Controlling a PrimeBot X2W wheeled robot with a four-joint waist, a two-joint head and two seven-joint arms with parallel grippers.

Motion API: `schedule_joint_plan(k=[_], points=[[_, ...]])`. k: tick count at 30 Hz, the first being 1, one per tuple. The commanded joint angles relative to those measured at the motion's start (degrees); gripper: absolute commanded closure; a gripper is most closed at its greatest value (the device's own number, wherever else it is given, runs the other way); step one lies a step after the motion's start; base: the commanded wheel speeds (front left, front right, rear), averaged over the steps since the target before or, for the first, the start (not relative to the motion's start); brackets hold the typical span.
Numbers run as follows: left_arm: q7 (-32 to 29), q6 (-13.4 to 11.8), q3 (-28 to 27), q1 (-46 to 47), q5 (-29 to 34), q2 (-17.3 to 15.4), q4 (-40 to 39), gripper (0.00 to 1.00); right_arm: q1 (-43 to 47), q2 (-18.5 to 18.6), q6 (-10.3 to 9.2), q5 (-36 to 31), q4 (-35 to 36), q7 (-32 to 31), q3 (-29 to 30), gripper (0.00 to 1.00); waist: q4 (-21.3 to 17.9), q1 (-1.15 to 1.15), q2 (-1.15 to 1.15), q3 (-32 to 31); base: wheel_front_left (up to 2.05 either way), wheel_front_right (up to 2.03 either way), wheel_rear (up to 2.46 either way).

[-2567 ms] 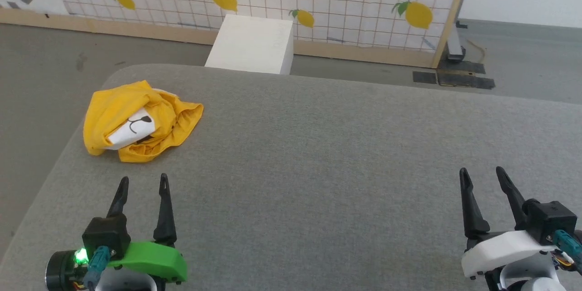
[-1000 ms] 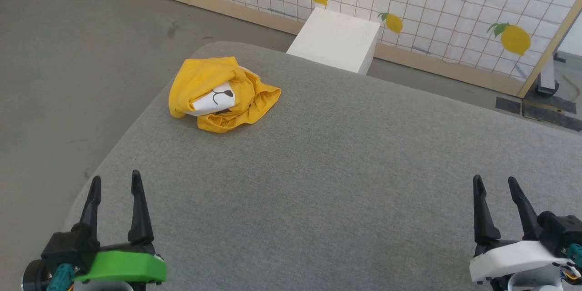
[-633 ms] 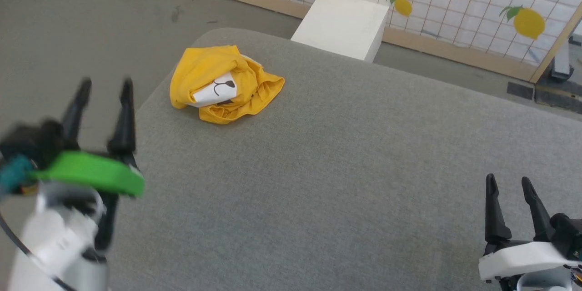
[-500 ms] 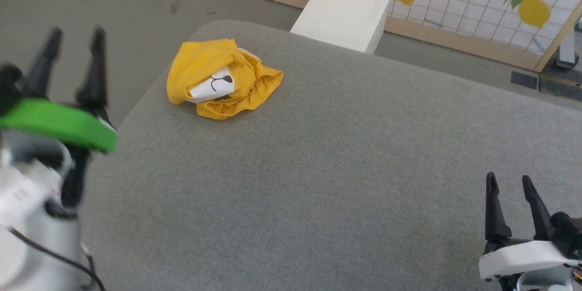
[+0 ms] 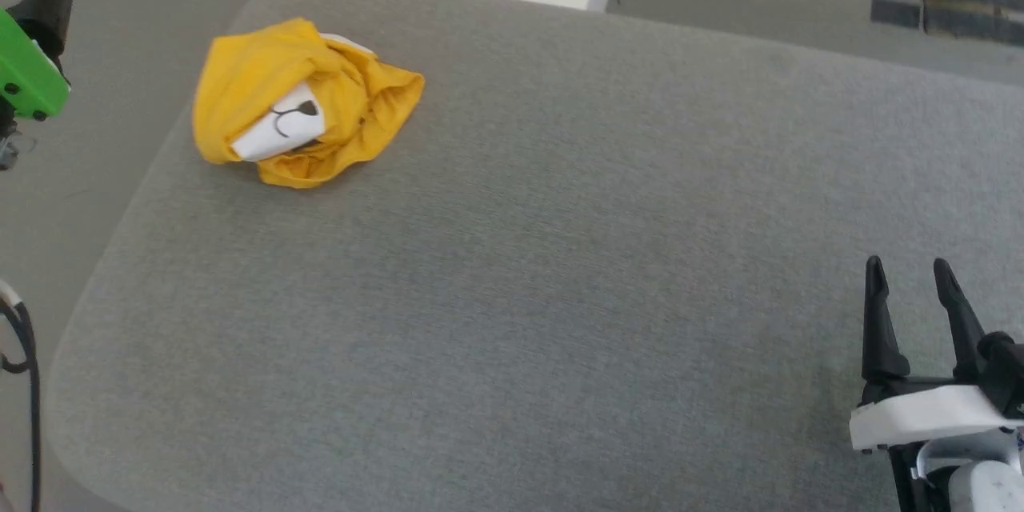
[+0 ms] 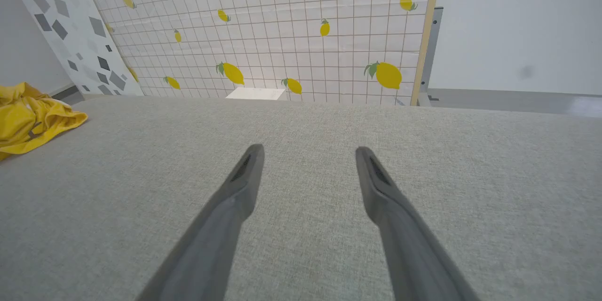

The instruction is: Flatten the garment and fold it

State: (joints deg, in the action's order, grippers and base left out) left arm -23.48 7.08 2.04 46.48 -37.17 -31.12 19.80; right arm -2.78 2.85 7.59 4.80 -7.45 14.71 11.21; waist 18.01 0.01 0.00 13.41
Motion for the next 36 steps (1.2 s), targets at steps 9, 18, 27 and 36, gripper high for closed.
schedule_joint_plan(k=[9, 18, 27, 36], points=[[-10.6, 0.4, 7.4, 1.9, -11.8, -4.3, 6.7, 0.0, -2.3, 0.0, -0.1, -1.6, 3.0, 0.3, 1.0, 0.0, -7.5, -0.01, 0.0, 9.2, 0.0, 0.0, 0.0], [-14.8, 0.4, 9.2, 1.9, -13.3, -7.6, 13.9, 0.0, -2.8, 0.0, -0.1, -2.6, 5.9, 0.3, 1.7, 0.0, -11.0, -0.01, 0.0, 13.6, 0.0, 0.0, 0.0], [-12.6, 0.4, 11.3, 2.2, -13.0, -7.4, 20.9, 0.0, -1.8, 0.0, -0.1, -3.2, 8.2, 0.3, 2.5, 0.0, -13.9, -0.01, 0.0, 15.8, 0.0, 0.0, 0.0], [-7.7, 0.4, 14.8, 2.2, -14.4, -7.6, 22.9, 1.0, -1.6, 0.0, -0.1, -3.3, 9.6, 0.3, 3.0, 0.0, -14.5, -0.01, 0.0, 16.9, 0.0, 0.0, 0.0]])
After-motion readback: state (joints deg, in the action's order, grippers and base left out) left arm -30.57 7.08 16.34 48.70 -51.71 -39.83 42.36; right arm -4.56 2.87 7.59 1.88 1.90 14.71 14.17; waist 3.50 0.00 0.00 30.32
